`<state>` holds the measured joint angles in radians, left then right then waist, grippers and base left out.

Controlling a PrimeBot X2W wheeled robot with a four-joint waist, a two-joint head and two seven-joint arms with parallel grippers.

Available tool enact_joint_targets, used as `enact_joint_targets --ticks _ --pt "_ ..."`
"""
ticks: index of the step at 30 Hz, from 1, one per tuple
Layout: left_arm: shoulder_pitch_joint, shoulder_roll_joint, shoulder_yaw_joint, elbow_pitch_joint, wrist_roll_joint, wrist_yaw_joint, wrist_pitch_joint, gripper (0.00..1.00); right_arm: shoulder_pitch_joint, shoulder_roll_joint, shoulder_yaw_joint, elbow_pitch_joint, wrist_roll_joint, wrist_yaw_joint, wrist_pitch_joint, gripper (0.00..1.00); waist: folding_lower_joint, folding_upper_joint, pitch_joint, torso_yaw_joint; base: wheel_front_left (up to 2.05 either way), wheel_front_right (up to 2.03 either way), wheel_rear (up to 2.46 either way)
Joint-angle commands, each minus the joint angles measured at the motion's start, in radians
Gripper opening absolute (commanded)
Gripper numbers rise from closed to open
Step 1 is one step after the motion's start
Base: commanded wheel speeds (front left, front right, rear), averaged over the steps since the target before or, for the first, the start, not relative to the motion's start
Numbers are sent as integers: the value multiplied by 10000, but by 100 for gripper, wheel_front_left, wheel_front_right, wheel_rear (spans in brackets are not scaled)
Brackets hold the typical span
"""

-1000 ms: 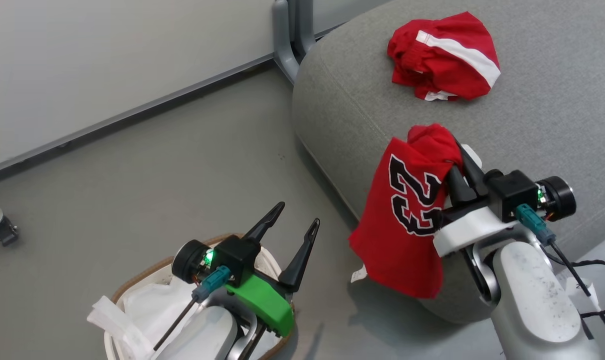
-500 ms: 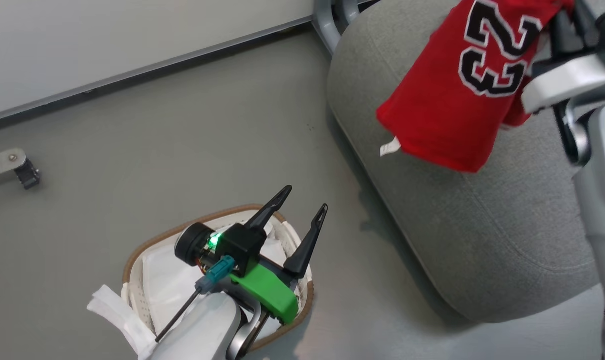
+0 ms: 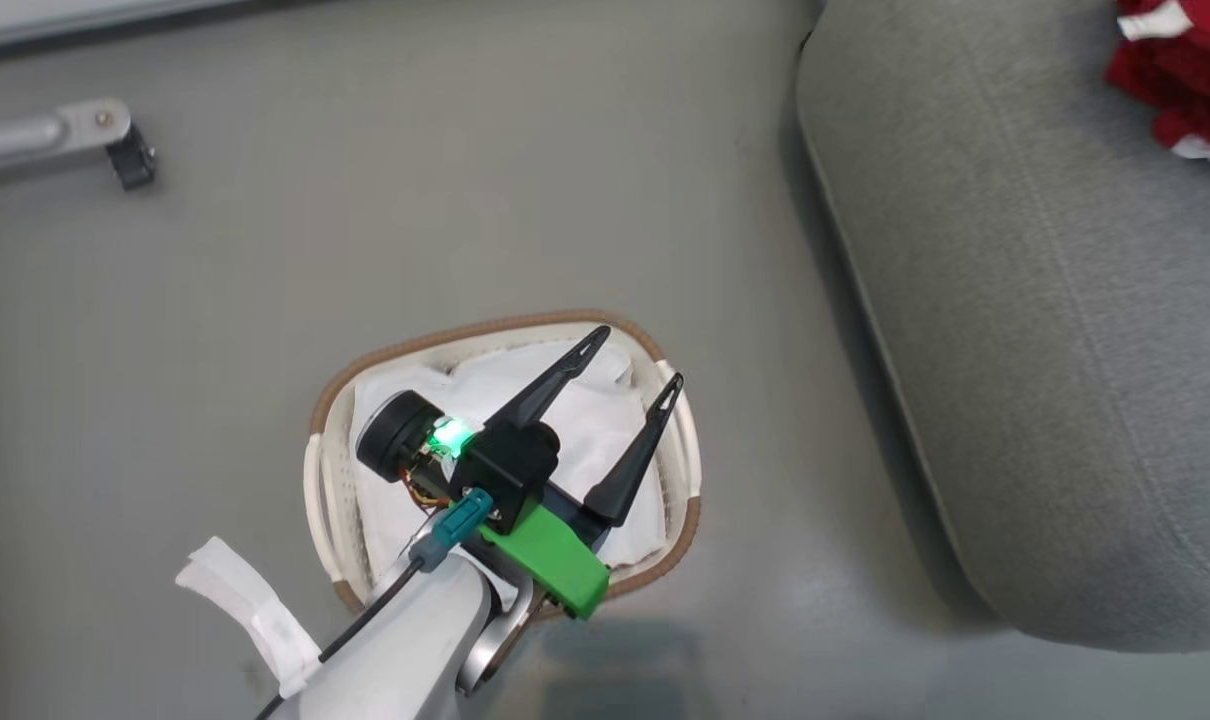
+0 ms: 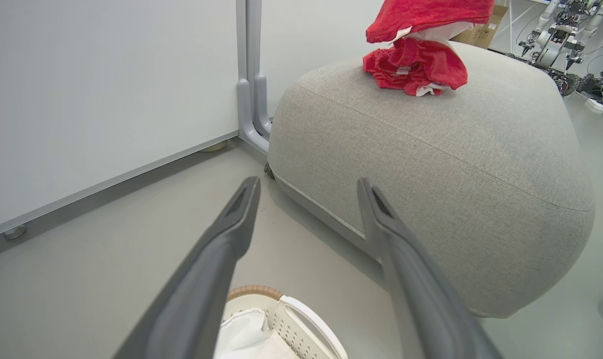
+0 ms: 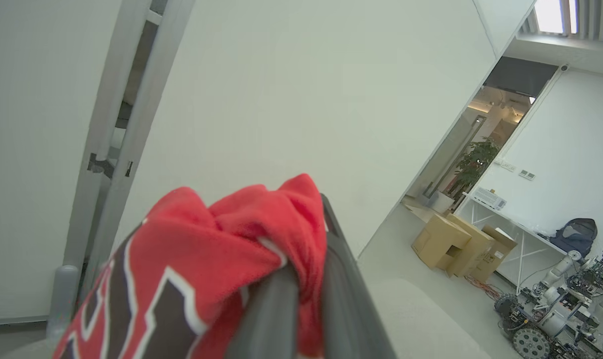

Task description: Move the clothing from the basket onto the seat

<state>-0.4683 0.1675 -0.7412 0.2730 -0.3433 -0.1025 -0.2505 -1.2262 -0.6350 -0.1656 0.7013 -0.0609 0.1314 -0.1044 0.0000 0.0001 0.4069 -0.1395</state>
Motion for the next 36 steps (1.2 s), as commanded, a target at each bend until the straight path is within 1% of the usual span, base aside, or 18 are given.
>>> enact_joint_targets --ticks 1,4,7,9,11,15,18,19,20,21,26,30,32,36 --pt "-222 81 -16 -49 150 51 33 100 232 -123 -230 383 -132 -14 87 0 0 -1 978 636 0 0 0" --pt "-317 198 -90 -175 234 85 131 100 546 -205 -859 1030 -275 -14 -122 0 0 -1 1394 654 0 0 0" --pt "-368 283 -144 -267 305 134 196 100 961 157 -1385 1548 -507 -13 -590 0 0 -1 1722 590 0 0 0" --pt "-371 303 -196 -262 345 138 248 100 1289 458 -1690 1973 -663 -13 -854 0 0 -1 1813 520 0 0 0" --pt "-329 288 -271 -254 365 130 275 100 1539 616 -1967 2320 -893 -14 -1069 0 0 -1 1831 474 0 0 0" --pt "-305 333 -337 -242 357 144 280 100 2006 1084 -2146 2865 -1364 -14 -1360 0 0 -1 1772 399 0 0 0" --pt "-270 385 -314 -228 304 190 288 100 2199 1274 -2287 3044 -1513 -14 -1479 0 0 -1 1698 284 0 0 0" --pt "-255 401 -320 -218 288 202 293 100 2231 1345 -2349 3046 -1544 -14 -1527 17 0 -1 1663 245 0 0 0" --pt "-236 413 -321 -211 279 208 294 100 2261 1437 -2373 3015 -1579 -14 -1536 46 0 -1 1626 212 0 0 0" --pt "-214 421 -325 -203 252 219 296 100 2327 1552 -2388 2950 -1621 -14 -1571 100 0 -1 1581 176 0 0 0" --pt "-86 459 -324 -176 145 246 275 100 2731 1908 -2407 2525 -1702 -14 -1609 100 0 -1 1319 -53 0 0 0" --pt "12 461 -301 -147 48 285 226 100 3286 2328 -2224 1861 -1387 -14 -1615 100 0 -1 995 -268 0 0 0" --pt "70 425 -282 -105 -27 318 198 100 3735 2505 -2057 1500 -1200 -14 -1615 100 0 -1 767 -386 0 0 0" --pt "197 355 -226 35 -171 319 114 100 4570 2663 -1578 935 -869 -14 -1616 100 0 -1 225 -576 0 0 0"
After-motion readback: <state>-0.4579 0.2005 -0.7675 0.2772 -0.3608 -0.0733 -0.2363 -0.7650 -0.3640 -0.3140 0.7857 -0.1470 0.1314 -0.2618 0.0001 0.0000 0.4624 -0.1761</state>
